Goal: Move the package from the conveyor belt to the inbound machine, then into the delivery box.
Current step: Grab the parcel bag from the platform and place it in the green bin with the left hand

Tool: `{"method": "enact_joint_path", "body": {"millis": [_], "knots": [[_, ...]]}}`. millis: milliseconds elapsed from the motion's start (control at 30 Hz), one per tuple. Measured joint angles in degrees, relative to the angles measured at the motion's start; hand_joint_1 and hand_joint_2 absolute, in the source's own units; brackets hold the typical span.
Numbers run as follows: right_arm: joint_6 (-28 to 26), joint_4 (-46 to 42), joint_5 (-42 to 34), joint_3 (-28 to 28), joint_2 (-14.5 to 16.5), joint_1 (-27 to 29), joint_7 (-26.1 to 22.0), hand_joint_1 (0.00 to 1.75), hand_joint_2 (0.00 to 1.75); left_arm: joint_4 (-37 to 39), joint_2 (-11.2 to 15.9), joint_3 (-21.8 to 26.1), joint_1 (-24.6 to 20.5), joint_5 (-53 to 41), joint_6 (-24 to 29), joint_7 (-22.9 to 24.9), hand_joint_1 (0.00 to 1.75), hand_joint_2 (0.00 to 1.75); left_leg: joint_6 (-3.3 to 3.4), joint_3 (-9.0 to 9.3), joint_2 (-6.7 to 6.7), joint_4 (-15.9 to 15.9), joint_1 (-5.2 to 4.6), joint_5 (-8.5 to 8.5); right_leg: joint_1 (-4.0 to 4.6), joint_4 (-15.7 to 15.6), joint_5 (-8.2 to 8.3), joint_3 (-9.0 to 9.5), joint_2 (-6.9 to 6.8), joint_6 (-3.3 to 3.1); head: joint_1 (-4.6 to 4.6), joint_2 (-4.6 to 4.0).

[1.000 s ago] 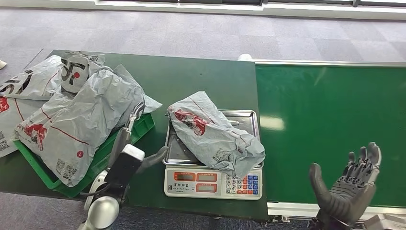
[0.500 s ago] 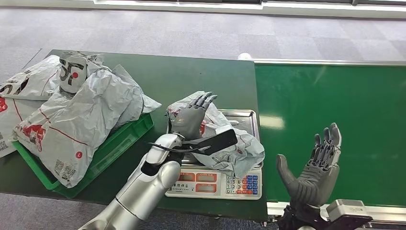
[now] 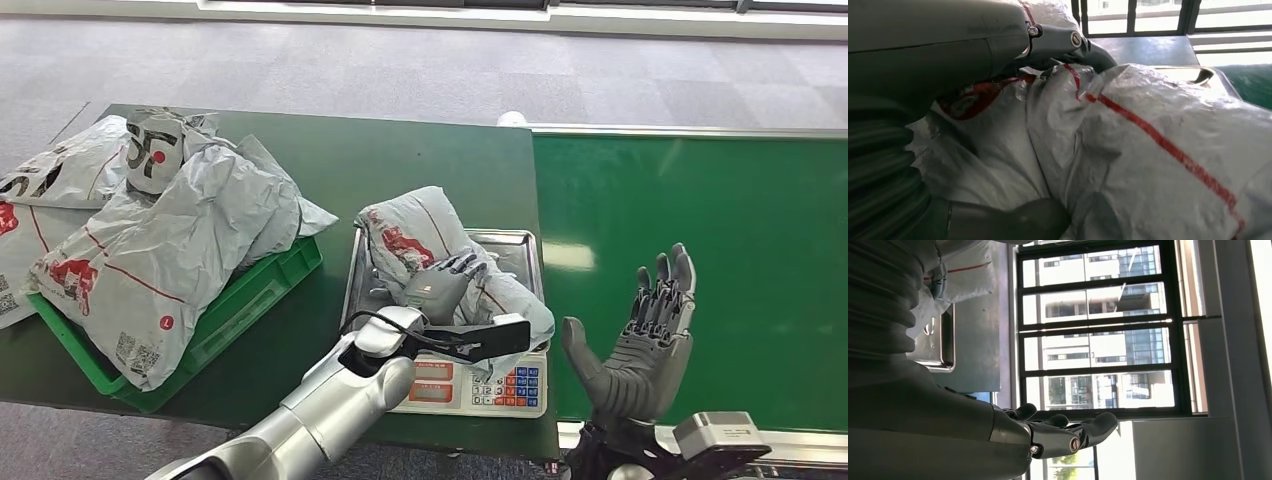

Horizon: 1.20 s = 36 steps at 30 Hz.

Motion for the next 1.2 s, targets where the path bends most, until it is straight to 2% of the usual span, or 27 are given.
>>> {"method": "enact_joint_path", "body": {"millis": [400, 500, 600, 733, 833, 933, 1067, 1200], "knots": [[1.2, 0.0, 0.7, -0.9, 1.5, -0.3, 1.0, 0.00, 1.75, 6.0, 0.0, -1.7, -3.0, 0.6, 0.2, 0.0, 1.75, 1.75, 0.01, 0.42, 0.15, 0.0, 0.00, -0.07, 0.02, 0.0, 0.03, 0.33, 0.11, -0.08, 0.00, 0.00], [1.2, 0.0, 1.2, -1.1, 1.7, -0.2, 1.0, 0.00, 1.75, 6.0, 0.1, -1.4, -3.0, 1.1, 3.5, -1.2, 1.75, 1.75, 0.00, 0.41, 0.15, 0.0, 0.01, -0.06, 0.03, 0.0, 0.03, 0.31, 0.16, -0.08, 0.00, 0.00], [1.4, 0.0, 2.0, -1.6, 1.8, 0.2, 0.9, 0.00, 1.75, 3.6, 1.0, 0.5, -2.4, 1.3, 10.2, -4.2, 1.75, 1.75, -0.07, 0.22, 0.14, 0.0, 0.02, 0.00, 0.03, 0.1, 0.04, 0.09, 0.19, -0.08, 0.00, 0.00], [1.8, -0.1, 3.0, -2.5, 2.2, 1.2, 0.8, 0.00, 1.75, -6.1, 4.0, 5.3, -1.9, -2.3, 16.8, -6.3, 1.75, 1.75, -0.13, -0.06, 0.14, 0.0, 0.02, 0.09, 0.02, 0.1, 0.09, -0.21, 0.19, -0.10, -0.01, 0.00], [0.9, -0.2, 3.9, -3.2, 2.7, 2.1, 0.7, 0.00, 1.75, -18.6, 7.0, 9.3, -1.8, -10.5, 21.1, -7.5, 1.75, 1.75, -0.15, -0.16, 0.14, 0.0, 0.02, 0.11, 0.03, 0.2, 0.10, -0.33, 0.20, -0.12, -0.01, 0.00], [-1.5, -0.2, 4.1, -3.8, 2.9, 3.0, 0.4, 0.00, 1.75, -32.5, 9.2, 13.7, -1.8, -14.9, 22.9, -9.8, 1.75, 1.75, -0.15, -0.27, 0.12, 0.0, 0.02, 0.10, 0.03, 0.2, 0.09, -0.43, 0.20, -0.12, -0.01, 0.00], [-6.1, -0.2, 2.0, -4.1, 2.2, 4.4, -0.2, 0.00, 1.75, -48.5, 12.7, 20.2, -3.6, -12.9, 27.8, -11.2, 1.75, 1.75, -0.17, -0.38, 0.15, 0.0, 0.03, 0.09, 0.04, 0.2, 0.07, -0.55, 0.24, -0.14, -0.01, 0.00], [-7.6, -0.1, -0.2, -4.1, 0.3, 5.4, -0.3, 0.00, 1.75, -54.7, 18.5, 28.7, -6.4, -10.4, 28.0, -9.8, 1.75, 1.75, -0.21, -0.25, 0.17, -0.1, 0.05, 0.08, 0.05, 0.2, -0.01, -0.49, 0.24, -0.23, -0.02, 0.00]]}}
